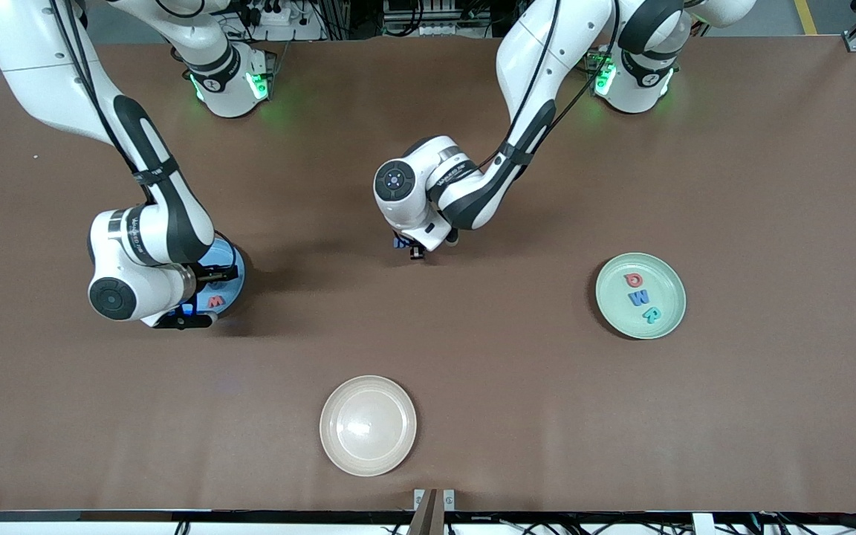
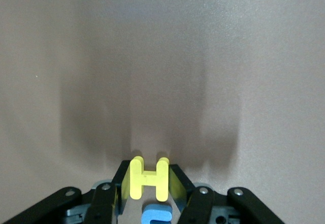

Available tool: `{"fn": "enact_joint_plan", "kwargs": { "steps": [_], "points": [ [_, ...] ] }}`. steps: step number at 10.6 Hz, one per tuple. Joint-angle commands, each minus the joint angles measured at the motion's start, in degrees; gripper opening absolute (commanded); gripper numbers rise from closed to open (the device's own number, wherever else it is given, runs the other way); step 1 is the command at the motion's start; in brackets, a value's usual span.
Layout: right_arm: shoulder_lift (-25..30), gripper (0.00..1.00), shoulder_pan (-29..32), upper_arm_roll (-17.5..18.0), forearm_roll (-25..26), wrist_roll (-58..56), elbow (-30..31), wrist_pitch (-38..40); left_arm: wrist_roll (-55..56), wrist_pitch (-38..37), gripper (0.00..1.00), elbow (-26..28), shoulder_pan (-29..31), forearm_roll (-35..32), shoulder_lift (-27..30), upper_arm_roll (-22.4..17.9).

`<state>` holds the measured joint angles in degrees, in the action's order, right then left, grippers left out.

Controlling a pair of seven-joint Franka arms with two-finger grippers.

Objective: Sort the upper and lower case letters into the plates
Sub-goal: 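Grasp the yellow H with the left gripper and lift it, then carry the H to the green plate while the right gripper grasps the E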

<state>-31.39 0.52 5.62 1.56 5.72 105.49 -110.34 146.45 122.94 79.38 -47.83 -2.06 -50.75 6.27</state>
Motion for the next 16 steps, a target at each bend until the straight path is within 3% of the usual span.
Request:
{"fn": "enact_joint_plan", "kwargs": {
  "steps": [1,5,8,13,16],
  "points": [
    [0.5,0.85,-1.1,0.4,-2.3,3.1,-0.9,1.8,-0.5,0.4,0.10,0.0,-0.2,-1.8,-0.6,-0.5],
    [0.8,0.85,-5.3,0.5,-5.6,10.5,-2.0,3.2,-5.7,-1.1,0.00,-0.2,1.4,-0.9,0.7,-0.3],
    [0.8,0.86,-8.4,0.5,-7.6,16.1,-2.8,3.4,-9.3,-2.6,0.00,-0.3,4.9,-0.6,2.1,1.1],
    [0.8,0.85,-17.8,0.4,-12.3,25.2,-4.9,2.6,-26.4,-15.3,0.00,0.2,12.3,2.6,9.5,2.4],
    [0.5,0.84,-27.4,0.4,-12.2,32.4,-5.3,-4.3,-41.4,-22.5,0.00,2.3,19.9,4.7,14.3,2.5]
  ]
}}
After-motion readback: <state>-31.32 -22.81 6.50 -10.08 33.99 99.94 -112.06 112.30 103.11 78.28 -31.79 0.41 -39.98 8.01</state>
